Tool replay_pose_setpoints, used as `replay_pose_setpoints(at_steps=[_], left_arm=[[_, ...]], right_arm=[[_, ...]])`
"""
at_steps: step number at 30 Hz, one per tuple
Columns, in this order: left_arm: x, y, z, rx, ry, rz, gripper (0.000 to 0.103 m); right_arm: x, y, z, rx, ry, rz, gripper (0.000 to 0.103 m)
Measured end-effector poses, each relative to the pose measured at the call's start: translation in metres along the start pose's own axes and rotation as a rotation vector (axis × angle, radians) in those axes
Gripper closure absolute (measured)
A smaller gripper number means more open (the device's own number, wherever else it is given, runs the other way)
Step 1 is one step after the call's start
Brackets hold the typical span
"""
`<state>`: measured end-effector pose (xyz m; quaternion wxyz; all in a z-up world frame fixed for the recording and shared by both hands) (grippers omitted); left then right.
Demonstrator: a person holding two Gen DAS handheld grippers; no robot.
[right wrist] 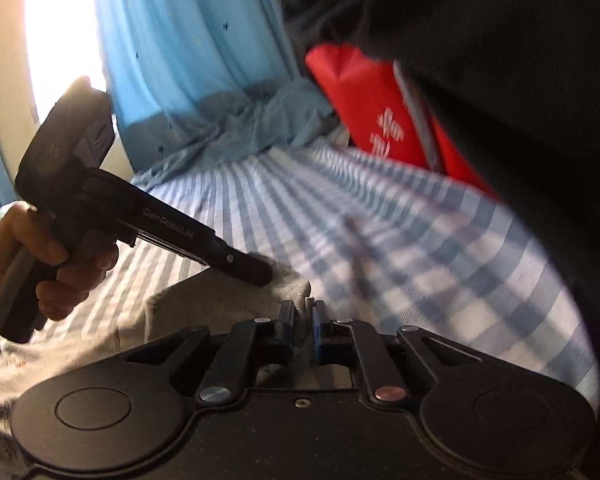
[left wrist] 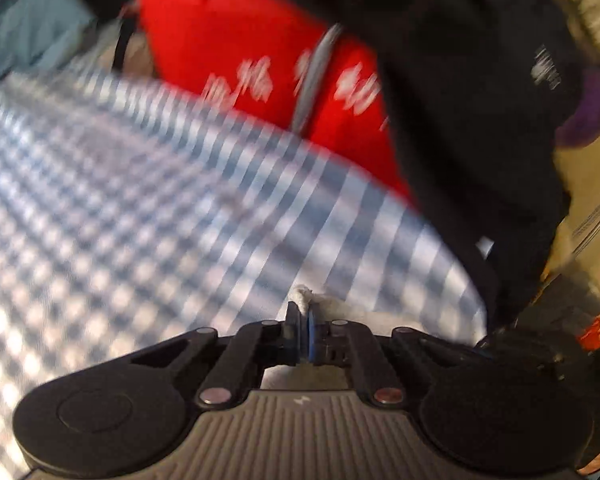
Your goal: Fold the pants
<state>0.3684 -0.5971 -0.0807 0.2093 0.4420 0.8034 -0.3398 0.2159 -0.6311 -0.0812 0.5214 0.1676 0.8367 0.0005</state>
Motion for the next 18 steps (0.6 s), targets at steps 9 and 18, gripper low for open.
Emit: replay_pose_setpoints(at_steps=[9,18], left_arm=[[0.015,0.005,0.035,-0.075,0.100,0.008,0.073],[0.038,0.020,-0.060,-0.238,-0.146,0.027,0.000]], right_arm=[[0.015,-0.022,0.012,0.026,0.090,0.059,0.092],[0.014,-0.021,-0.011,0.146,0.044,-0.020,0.008]])
Point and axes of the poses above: each gripper's, at about its wrist camera, not at the fingertips, and z roughly the way its jaws point, y to its left, x to its underside, the point moved 10 cm from there along z, roughly the way its jaws point, and after that the axes turned 5 degrees about -z, right-handed, at the moved point
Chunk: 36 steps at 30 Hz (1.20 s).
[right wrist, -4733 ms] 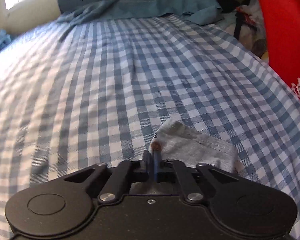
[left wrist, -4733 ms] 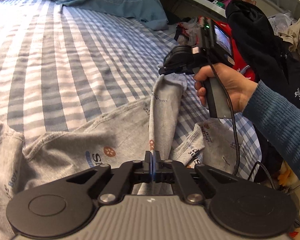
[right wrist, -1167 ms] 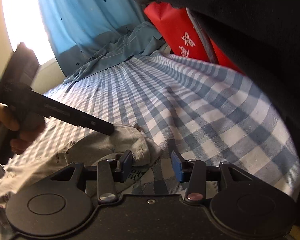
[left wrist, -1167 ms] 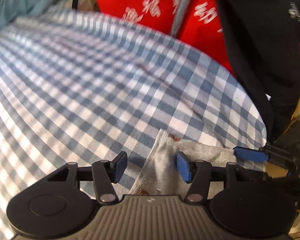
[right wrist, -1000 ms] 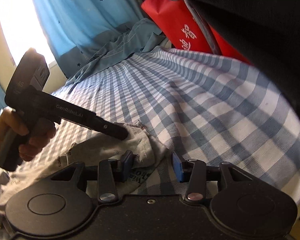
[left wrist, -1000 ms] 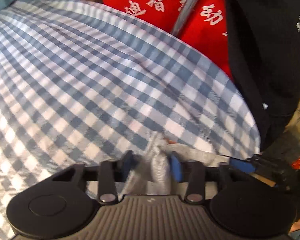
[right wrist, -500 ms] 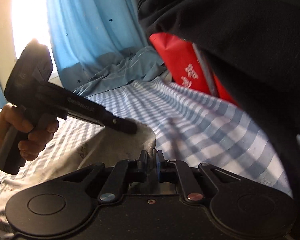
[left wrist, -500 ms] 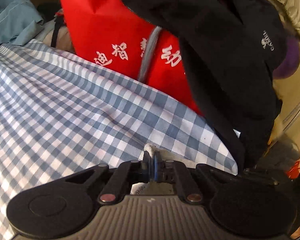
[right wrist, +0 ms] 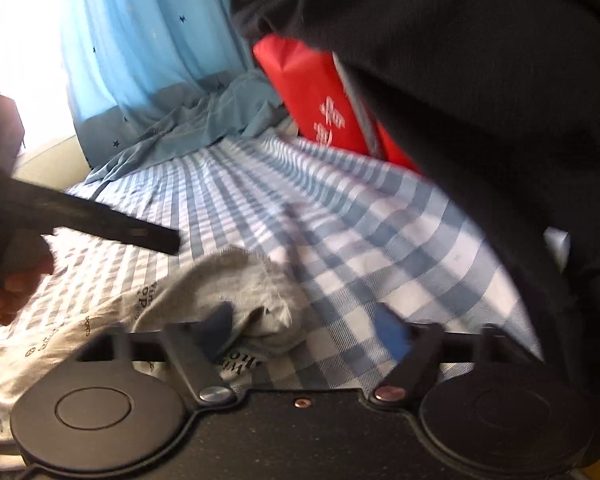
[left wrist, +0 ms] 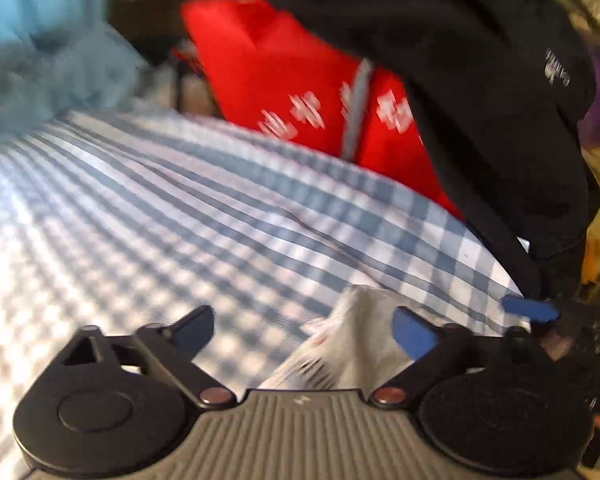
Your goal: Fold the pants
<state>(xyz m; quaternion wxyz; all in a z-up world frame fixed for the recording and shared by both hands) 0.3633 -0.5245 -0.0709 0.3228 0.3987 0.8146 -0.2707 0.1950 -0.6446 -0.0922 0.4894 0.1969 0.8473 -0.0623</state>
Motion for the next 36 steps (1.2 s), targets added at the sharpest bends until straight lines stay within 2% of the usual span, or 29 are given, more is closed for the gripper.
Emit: replay_pose_setpoints(at_steps=[2,6,10,13,16,20,25,27,29,31,33,34,36], left_arm=[[0.012,0.010,-0.035,-0.049,-0.055,-0.004,0.000],[0.063,0.029,-0.107,-0.145,-0.096,-0.026,0.000],[0.129,0.050,-0.186,-0.309,-0.130,-0.090,0.000],[0.179,0.061,-0.237,-0.432,-0.142,-0.152,0.000],[0.220,0.072,-0.276,-0.524,-0.135,-0.206,0.000],[0.256,0.081,-0.296,-0.591,-0.098,-0.192,0.000],[0.268,0.075,-0.299,-0.679,-0.069,-0.014,0.000],[0.271,0.069,-0.299,-0.698,-0.063,0.055,0.001],[0.272,0.063,-0.297,-0.701,-0.059,0.097,0.006],[0.273,0.061,-0.297,-0.691,-0.064,0.110,0.016],[0.273,0.060,-0.295,-0.680,-0.059,0.114,0.023],[0.274,0.060,-0.294,-0.674,-0.057,0.110,0.024],[0.274,0.061,-0.295,-0.665,-0.066,0.086,0.024]], right_arm=[[-0.001,0.012,-0.007,0.005,-0.023,-0.051,0.001],[0.006,0.045,-0.024,-0.051,-0.040,-0.143,0.001],[0.023,0.093,-0.042,-0.113,-0.049,-0.251,0.001],[0.038,0.138,-0.059,-0.158,-0.084,-0.383,0.001],[0.053,0.180,-0.073,-0.181,-0.126,-0.564,0.001],[0.067,0.221,-0.085,-0.222,-0.140,-0.745,0.002],[0.077,0.247,-0.088,-0.256,-0.137,-0.796,0.013],[0.084,0.253,-0.087,-0.293,-0.116,-0.802,0.021],[0.091,0.259,-0.089,-0.314,-0.112,-0.818,0.028],[0.094,0.264,-0.091,-0.313,-0.121,-0.836,0.030],[0.095,0.269,-0.092,-0.319,-0.127,-0.860,0.040],[0.096,0.272,-0.093,-0.318,-0.131,-0.875,0.044],[0.096,0.277,-0.090,-0.310,-0.145,-0.908,0.059]])
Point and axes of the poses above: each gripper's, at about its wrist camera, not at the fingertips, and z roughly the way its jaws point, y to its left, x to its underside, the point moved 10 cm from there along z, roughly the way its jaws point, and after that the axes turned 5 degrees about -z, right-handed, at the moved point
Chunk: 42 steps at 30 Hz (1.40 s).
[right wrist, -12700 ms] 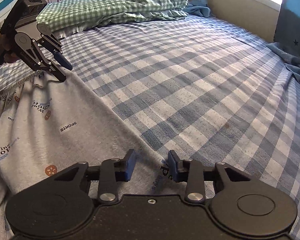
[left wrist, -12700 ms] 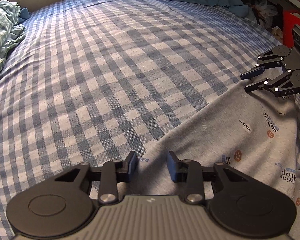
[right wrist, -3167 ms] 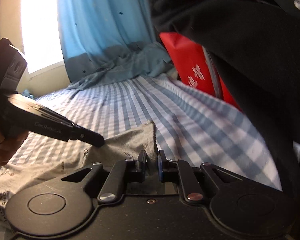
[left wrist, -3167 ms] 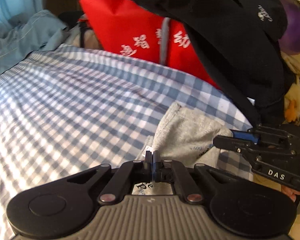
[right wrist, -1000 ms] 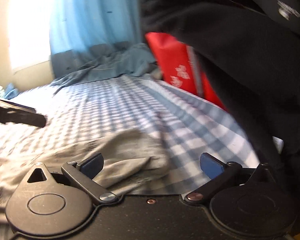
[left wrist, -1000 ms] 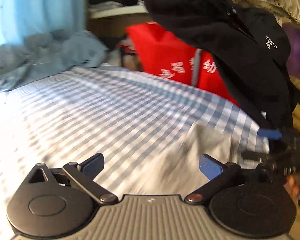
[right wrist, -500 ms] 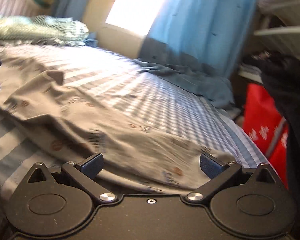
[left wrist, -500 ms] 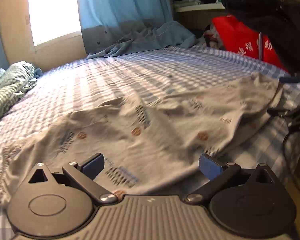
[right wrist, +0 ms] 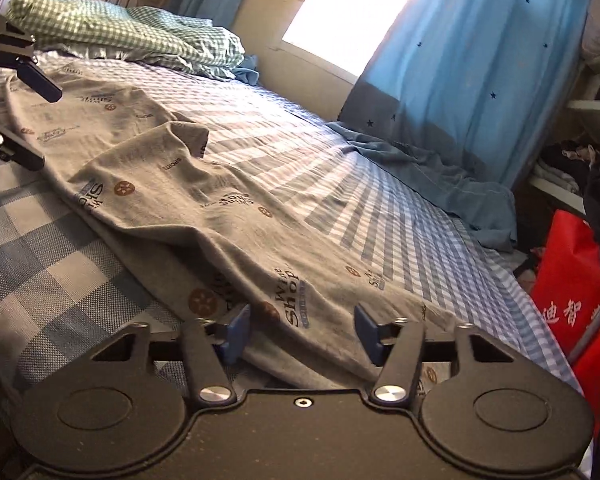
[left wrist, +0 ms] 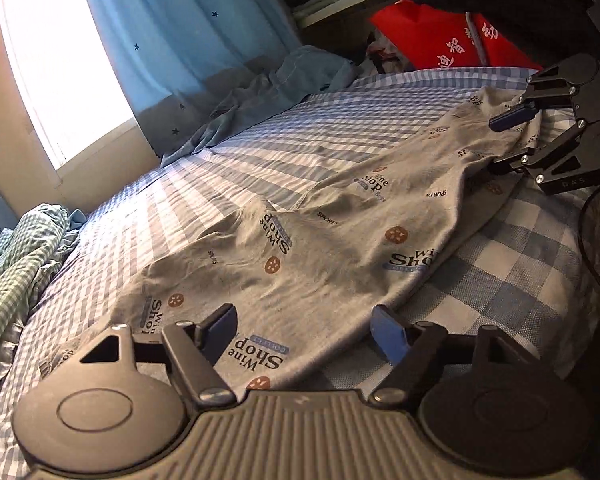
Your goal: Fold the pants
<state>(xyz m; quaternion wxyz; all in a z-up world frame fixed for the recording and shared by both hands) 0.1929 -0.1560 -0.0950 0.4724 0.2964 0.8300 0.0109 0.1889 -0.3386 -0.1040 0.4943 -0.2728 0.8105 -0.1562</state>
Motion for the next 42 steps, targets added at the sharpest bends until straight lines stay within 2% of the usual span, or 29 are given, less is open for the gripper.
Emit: replay_pose_setpoints(at_steps=[1,2,3,4,5,9,13,14,15,16,18,20,22,24,28,30,32,36,37,39,42], left_arm=[[-0.001,0.001,-0.001,0.005,-0.004,-0.017,0.024],[-0.002,0.002,-0.002,0.012,-0.005,-0.036,0.024],[-0.003,0.005,-0.003,0.013,-0.006,-0.055,0.023],[-0.003,0.007,-0.005,0.012,-0.006,-0.072,0.023],[-0.004,0.011,-0.007,0.011,-0.005,-0.091,0.022],[0.002,0.038,-0.019,-0.024,0.005,-0.186,0.018],[0.021,0.084,-0.028,-0.107,0.048,-0.324,0.017],[0.027,0.097,-0.030,-0.141,0.062,-0.356,0.017],[0.035,0.115,-0.032,-0.188,0.080,-0.390,0.017],[0.041,0.132,-0.034,-0.229,0.092,-0.420,0.017],[0.055,0.167,-0.040,-0.297,0.105,-0.490,0.017],[0.066,0.198,-0.043,-0.333,0.108,-0.560,0.017],[0.078,0.231,-0.043,-0.359,0.108,-0.652,0.019],[0.085,0.253,-0.041,-0.336,0.111,-0.749,0.026],[0.102,0.269,-0.033,-0.237,0.141,-0.911,0.036],[0.108,0.265,-0.031,-0.196,0.156,-0.961,0.037],[0.112,0.264,-0.029,-0.175,0.155,-1.008,0.037],[0.120,0.271,-0.022,-0.139,0.142,-1.138,0.044],[0.122,0.272,-0.021,-0.132,0.146,-1.177,0.048],[0.128,0.276,-0.019,-0.119,0.165,-1.235,0.054],[0.131,0.278,-0.018,-0.102,0.176,-1.291,0.054]], right_arm=[[-0.001,0.002,0.002,0.004,-0.002,-0.020,0.062],[-0.002,0.003,0.003,0.001,-0.005,-0.038,0.071],[-0.004,0.003,0.004,-0.003,-0.014,-0.060,0.089],[-0.005,0.003,0.002,0.002,-0.023,-0.080,0.099],[-0.006,0.003,0.000,0.002,-0.028,-0.090,0.103],[-0.006,0.001,-0.019,-0.016,-0.038,-0.106,0.103],[0.011,0.016,-0.016,-0.055,0.025,-0.155,0.103],[0.015,0.020,-0.015,-0.062,0.041,-0.161,0.100],[0.017,0.020,-0.016,-0.060,0.048,-0.157,0.091],[0.016,0.019,-0.018,-0.055,0.046,-0.138,0.086],[0.009,0.013,-0.023,-0.051,0.034,-0.084,0.054],[0.000,0.006,-0.027,-0.031,0.014,-0.033,0.036],[-0.013,0.001,-0.028,-0.021,-0.008,0.021,0.032],[-0.029,0.004,-0.025,-0.030,-0.035,0.057,0.020],[-0.069,0.029,-0.011,-0.063,-0.103,0.084,0.011],[-0.090,0.046,-0.002,-0.078,-0.139,0.104,0.003],[-0.112,0.064,0.007,-0.098,-0.173,0.146,0.001],[-0.146,0.100,0.027,-0.167,-0.192,0.260,0.001],[-0.152,0.109,0.030,-0.192,-0.196,0.283,0.001],[-0.161,0.124,0.032,-0.230,-0.200,0.307,0.001],[-0.169,0.142,0.034,-0.255,-0.196,0.300,0.001]])
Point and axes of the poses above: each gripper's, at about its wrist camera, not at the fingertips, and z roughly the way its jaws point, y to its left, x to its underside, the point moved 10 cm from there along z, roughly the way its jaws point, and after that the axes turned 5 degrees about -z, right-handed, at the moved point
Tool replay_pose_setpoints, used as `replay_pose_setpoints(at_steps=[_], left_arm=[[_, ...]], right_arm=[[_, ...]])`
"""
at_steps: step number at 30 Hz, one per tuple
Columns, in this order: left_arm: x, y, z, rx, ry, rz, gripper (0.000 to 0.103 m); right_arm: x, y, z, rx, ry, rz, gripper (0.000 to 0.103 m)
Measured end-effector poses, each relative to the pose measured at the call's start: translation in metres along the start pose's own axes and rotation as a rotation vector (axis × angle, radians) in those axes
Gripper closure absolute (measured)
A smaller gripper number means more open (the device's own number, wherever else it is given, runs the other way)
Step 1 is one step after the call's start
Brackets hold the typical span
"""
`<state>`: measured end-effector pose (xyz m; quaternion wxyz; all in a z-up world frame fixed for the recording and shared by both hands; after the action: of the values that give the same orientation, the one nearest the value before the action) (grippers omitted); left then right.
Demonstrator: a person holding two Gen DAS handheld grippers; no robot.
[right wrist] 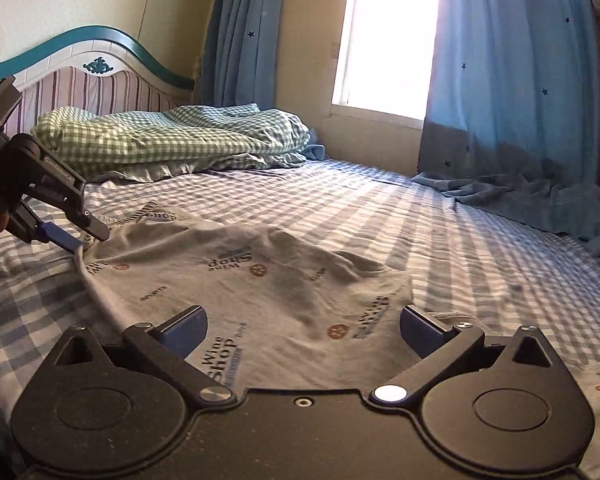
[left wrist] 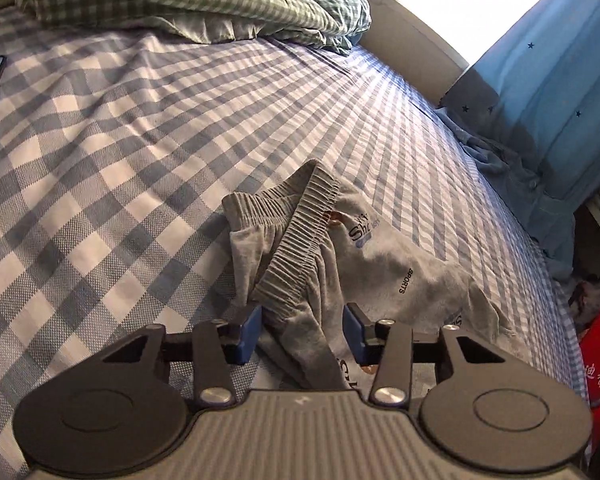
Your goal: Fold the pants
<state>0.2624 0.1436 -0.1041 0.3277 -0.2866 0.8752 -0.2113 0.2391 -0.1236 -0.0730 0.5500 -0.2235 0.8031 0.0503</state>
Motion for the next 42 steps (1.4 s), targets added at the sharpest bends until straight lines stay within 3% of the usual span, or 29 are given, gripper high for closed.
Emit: replay_pose_setpoints(at_steps=[5,6,7,10,16,24,26,29,31,34,37,42], left_arm=[[-0.003,-0.003,0.005,-0.068,0.001,-0.018,0.055],[-0.004,-0.004,0.006,-0.097,-0.015,0.005,0.067],[-0.006,-0.007,0.006,-0.136,-0.036,0.043,0.089],[-0.009,-0.017,0.002,-0.141,-0.079,0.090,0.096],[-0.028,-0.030,-0.019,-0.160,-0.195,0.195,0.098],[-0.019,0.009,-0.004,-0.176,-0.125,0.149,0.097],[-0.015,0.008,-0.004,-0.138,-0.126,0.155,0.094],[-0.015,0.008,-0.009,-0.140,-0.124,0.153,0.072],[-0.017,0.007,-0.016,-0.163,-0.139,0.162,0.042],[-0.025,-0.007,-0.030,-0.181,-0.214,0.213,0.015],[-0.030,-0.038,-0.028,-0.169,-0.259,0.309,0.001],[-0.027,-0.105,0.012,-0.119,-0.272,0.477,0.000]], right_arm=[[0.002,0.007,0.006,0.001,0.023,-0.010,0.001],[0.002,0.007,0.006,-0.003,0.026,-0.007,0.001],[0.002,0.006,0.006,-0.005,0.027,-0.006,0.001],[0.001,0.004,0.004,0.002,0.026,-0.013,0.001],[0.000,0.000,0.004,0.005,0.027,-0.012,0.001],[-0.005,0.010,0.010,-0.025,0.039,-0.050,0.001],[-0.001,0.013,0.012,-0.045,0.055,-0.066,0.001],[0.005,0.014,0.014,-0.066,0.079,-0.087,0.001],[0.003,0.009,0.013,-0.079,0.084,-0.095,0.001],[-0.005,-0.012,0.013,-0.124,0.079,-0.081,0.001],[-0.019,-0.049,0.027,-0.176,0.091,-0.022,0.001],[-0.038,-0.106,0.084,-0.274,0.152,0.165,0.001]])
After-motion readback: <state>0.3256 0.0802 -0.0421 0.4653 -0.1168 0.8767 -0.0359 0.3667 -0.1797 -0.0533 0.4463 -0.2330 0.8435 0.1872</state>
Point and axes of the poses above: each gripper's, at about its wrist camera, not at the fingertips, and z roughly the way its jaws point, y to its left, x to its underside, the point moved 10 cm from there along z, roughly the way its jaws point, and after that the axes turned 5 degrees about -z, right-handed, at the moved point
